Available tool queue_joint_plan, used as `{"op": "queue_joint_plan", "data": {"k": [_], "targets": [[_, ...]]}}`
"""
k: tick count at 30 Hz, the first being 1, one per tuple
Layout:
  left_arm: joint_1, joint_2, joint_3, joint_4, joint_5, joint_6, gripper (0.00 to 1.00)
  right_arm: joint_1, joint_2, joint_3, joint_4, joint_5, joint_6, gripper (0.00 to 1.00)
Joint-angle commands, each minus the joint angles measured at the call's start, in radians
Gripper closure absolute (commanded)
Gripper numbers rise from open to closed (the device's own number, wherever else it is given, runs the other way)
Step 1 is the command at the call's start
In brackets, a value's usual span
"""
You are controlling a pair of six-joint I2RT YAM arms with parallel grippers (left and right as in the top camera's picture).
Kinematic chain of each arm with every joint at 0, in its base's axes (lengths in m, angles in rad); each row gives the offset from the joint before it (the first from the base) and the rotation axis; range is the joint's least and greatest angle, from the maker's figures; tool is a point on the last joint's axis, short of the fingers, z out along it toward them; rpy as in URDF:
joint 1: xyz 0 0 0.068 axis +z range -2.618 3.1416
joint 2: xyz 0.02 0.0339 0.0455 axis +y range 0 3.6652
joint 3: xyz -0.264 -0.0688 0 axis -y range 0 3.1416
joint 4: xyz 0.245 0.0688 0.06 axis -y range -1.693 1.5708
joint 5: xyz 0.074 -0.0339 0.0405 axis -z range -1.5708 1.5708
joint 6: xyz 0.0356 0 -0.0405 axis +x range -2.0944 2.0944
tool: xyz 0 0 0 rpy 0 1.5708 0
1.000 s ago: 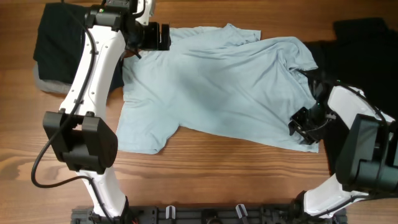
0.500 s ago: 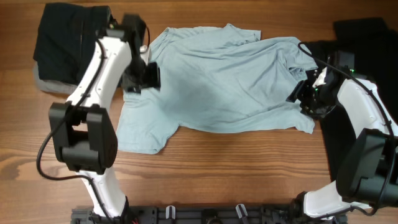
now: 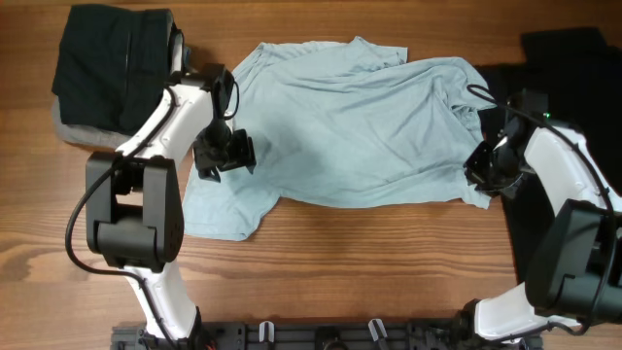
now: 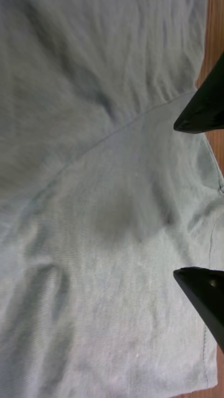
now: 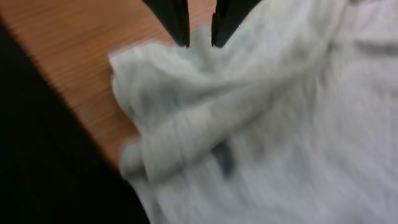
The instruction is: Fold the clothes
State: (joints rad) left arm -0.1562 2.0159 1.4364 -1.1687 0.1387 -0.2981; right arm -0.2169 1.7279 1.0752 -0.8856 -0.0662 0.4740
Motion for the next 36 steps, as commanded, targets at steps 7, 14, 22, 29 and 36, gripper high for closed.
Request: {"op": "queue_joint_plan", "data": {"k": [7, 14, 22, 29, 36], "targets": [[0.073, -0.018, -0.011, 0.026, 0.003, -0.055, 0.3, 0.0, 0.051, -0.192, 0.077, 0.039, 0.134, 0.96], [0.114, -0.018, -0.011, 0.002, 0.01, -0.055, 0.29, -0.003, 0.024, -0.107, -0.185, 0.259, 0.232, 0.96], [0.109, -0.018, -0.143, 0.092, -0.058, -0.206, 0.77, -0.003, 0.0, -0.006, -0.207, 0.254, 0.127, 0.95], [0.108, -0.018, -0.384, 0.151, -0.042, -0.442, 0.96, -0.003, 0.0, -0.006, -0.174, 0.181, 0.074, 0.96], [0.109, -0.033, -0.443, -0.009, 0.002, -0.522, 0.96, -0.003, 0.0, -0.006, -0.138, 0.135, 0.0, 0.96]]}}
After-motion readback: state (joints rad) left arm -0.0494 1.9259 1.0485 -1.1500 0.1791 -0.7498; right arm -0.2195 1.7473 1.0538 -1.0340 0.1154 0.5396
